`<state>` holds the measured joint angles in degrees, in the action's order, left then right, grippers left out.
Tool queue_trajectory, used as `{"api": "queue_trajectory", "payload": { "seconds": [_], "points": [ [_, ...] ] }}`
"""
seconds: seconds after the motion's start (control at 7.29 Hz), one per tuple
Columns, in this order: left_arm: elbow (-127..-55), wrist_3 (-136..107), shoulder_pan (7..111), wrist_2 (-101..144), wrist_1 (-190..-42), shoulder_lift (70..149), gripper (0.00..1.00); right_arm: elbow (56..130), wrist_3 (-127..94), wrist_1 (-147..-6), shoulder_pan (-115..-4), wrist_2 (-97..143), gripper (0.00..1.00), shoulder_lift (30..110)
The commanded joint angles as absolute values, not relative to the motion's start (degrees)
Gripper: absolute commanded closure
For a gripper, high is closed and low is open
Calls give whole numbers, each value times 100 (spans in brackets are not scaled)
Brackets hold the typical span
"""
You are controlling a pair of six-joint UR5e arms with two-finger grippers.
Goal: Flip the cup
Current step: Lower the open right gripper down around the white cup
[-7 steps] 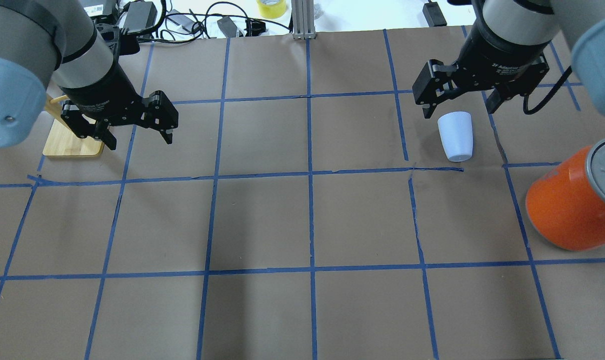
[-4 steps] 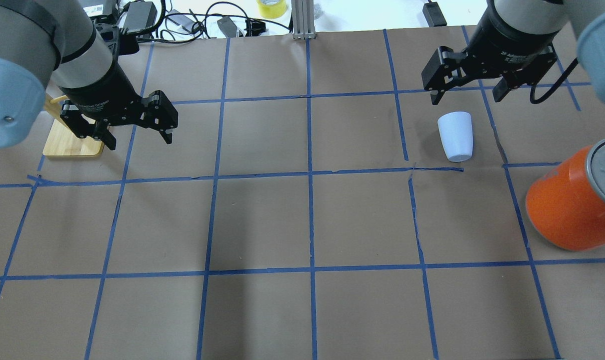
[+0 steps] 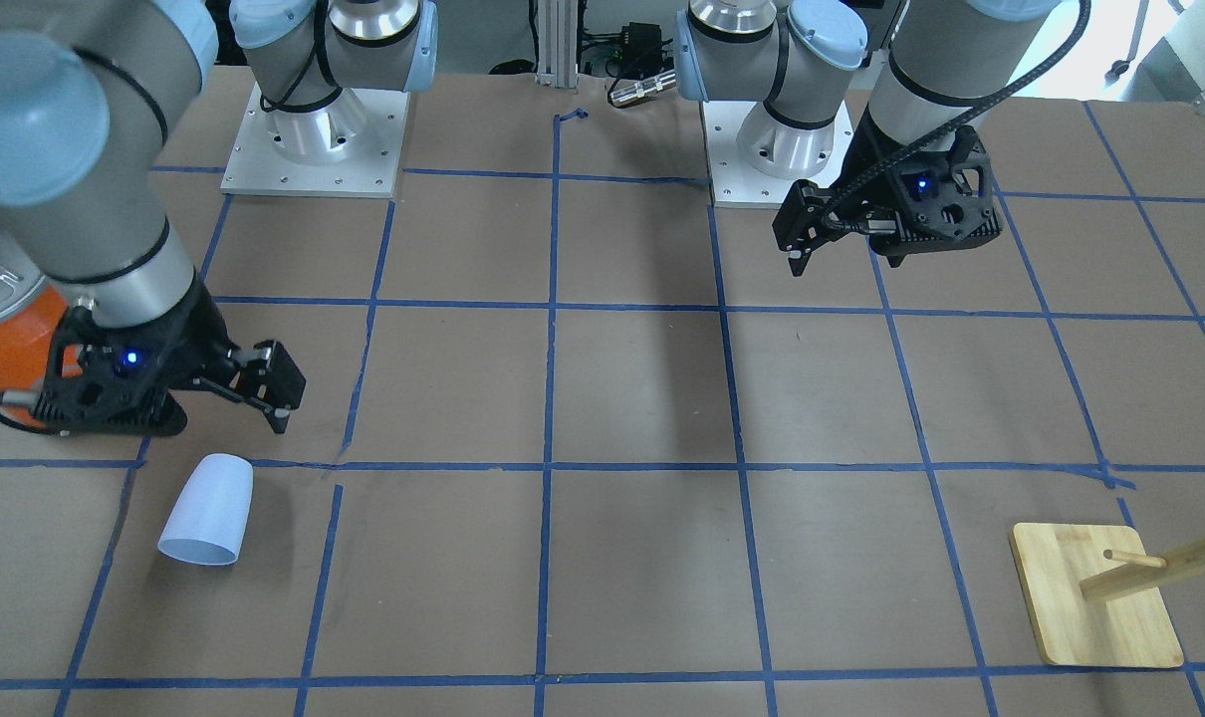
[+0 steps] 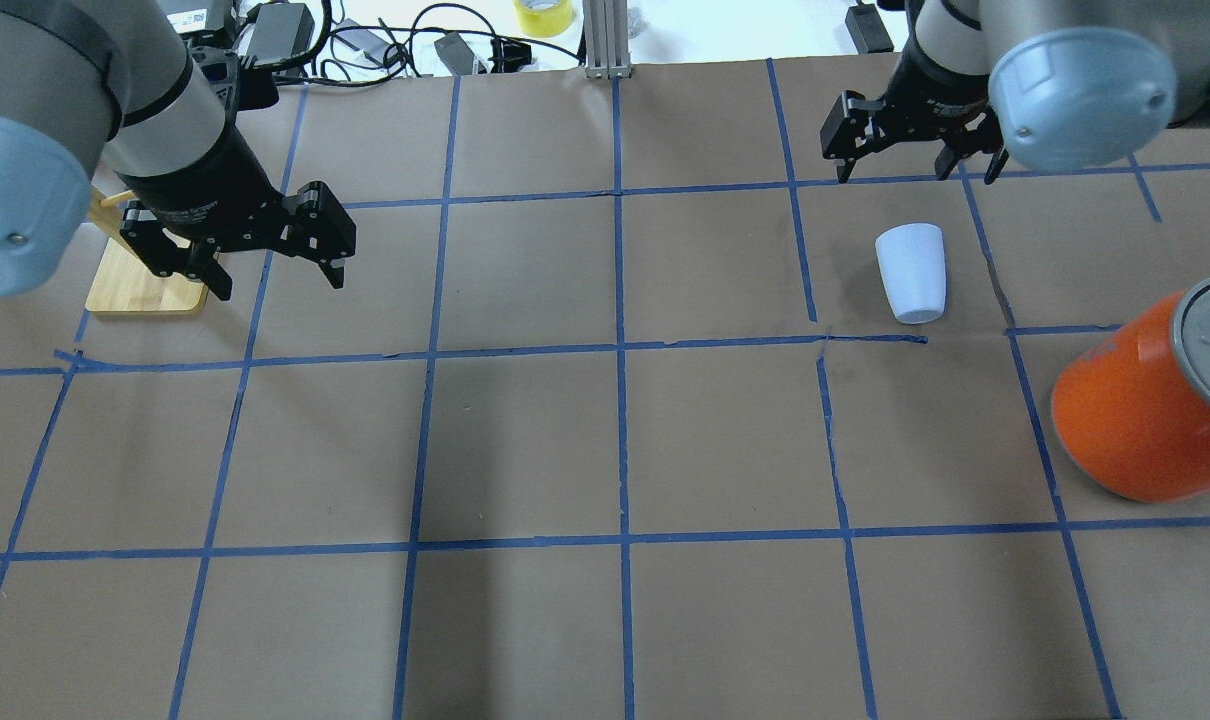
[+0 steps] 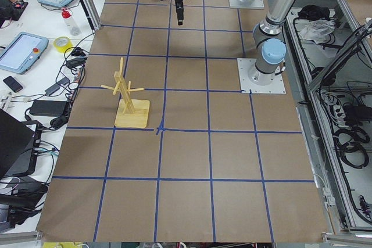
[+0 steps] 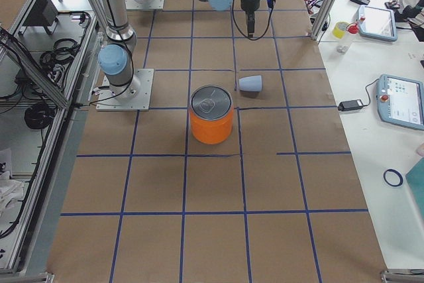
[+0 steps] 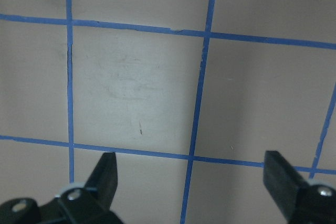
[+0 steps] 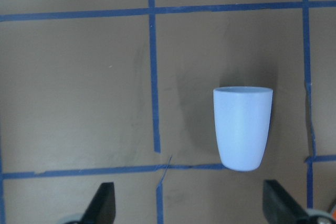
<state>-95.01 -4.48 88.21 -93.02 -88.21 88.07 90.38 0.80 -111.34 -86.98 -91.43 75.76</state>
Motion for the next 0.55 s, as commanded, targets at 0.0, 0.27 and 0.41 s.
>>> {"api": "queue_trajectory", "payload": {
  "seconds": [0.0, 0.27, 0.41],
  "points": [
    [-9501, -448, 8824, -9360, -8824, 8807, 0, 9097, 368, -11916, -8360, -9499, 0, 6787],
    [-9501, -448, 8824, -9360, -8824, 8807, 0, 9158, 639, -12145, -8254, -9457, 0, 6558],
    [-9501, -448, 8824, -9360, -8816, 8807, 0, 9167, 877, -12294, -8114, -9440, 0, 6417]
  ]
}}
